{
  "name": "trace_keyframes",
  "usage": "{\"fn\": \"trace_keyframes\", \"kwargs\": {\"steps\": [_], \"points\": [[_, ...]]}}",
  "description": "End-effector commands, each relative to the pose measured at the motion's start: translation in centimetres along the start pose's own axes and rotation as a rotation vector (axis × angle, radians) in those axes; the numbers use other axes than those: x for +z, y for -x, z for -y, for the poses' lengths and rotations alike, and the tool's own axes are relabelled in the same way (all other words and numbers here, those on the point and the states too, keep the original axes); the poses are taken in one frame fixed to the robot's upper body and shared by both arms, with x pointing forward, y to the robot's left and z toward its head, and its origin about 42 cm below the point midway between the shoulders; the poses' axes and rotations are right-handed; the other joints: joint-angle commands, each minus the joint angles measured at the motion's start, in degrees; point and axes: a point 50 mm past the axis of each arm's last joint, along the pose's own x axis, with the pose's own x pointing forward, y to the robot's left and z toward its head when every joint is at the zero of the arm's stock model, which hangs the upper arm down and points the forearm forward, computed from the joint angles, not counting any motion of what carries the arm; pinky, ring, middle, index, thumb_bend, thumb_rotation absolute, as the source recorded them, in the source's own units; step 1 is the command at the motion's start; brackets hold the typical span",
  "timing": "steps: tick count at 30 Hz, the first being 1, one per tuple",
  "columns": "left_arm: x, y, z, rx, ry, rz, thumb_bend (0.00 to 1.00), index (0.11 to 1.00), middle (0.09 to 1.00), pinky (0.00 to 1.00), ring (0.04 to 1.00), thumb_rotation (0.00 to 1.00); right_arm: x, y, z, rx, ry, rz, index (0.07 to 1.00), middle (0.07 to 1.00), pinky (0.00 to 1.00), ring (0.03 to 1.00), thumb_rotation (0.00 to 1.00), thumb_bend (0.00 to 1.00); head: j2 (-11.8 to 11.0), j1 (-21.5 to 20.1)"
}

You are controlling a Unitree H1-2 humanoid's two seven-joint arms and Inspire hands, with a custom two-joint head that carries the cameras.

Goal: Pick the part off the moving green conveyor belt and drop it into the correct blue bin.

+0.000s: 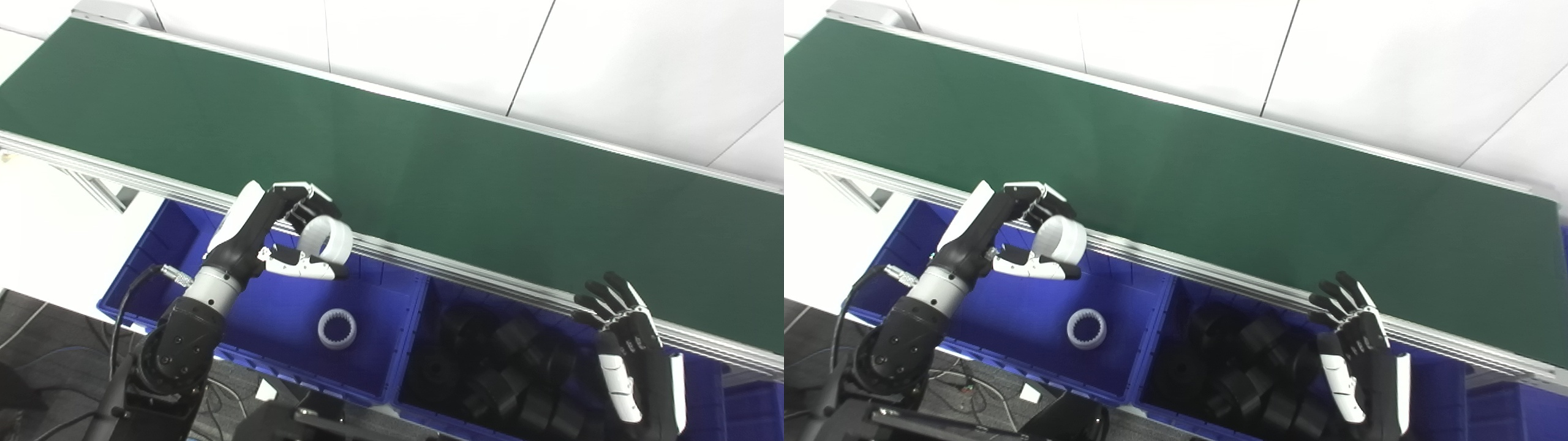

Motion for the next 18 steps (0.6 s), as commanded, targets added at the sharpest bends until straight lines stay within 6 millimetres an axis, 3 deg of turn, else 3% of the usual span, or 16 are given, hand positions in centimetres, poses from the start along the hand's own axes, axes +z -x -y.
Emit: {"fn": "trace_keyframes", "kwargs": {"steps": [1, 18], "points": [[0.2, 0.0, -0.1, 0.012, -0.02, 0.026, 0.48, 0.483, 0.481, 0.45, 0.456, 0.0, 1.1, -0.1, 0.0, 0.004, 0.001, 0.048, 0.856, 0.797, 0.64, 0.734, 0.69, 0.61, -0.07, 0.08], [-0.3, 0.2, 1.8, -0.011, 0.006, 0.026, 0.48, 0.48, 0.492, 0.41, 0.459, 0.0, 1.2, -0.1, 0.3, 0.006, 0.007, 0.045, 0.853, 0.794, 0.64, 0.735, 0.68, 0.6, 0.15, -0.08]]}}
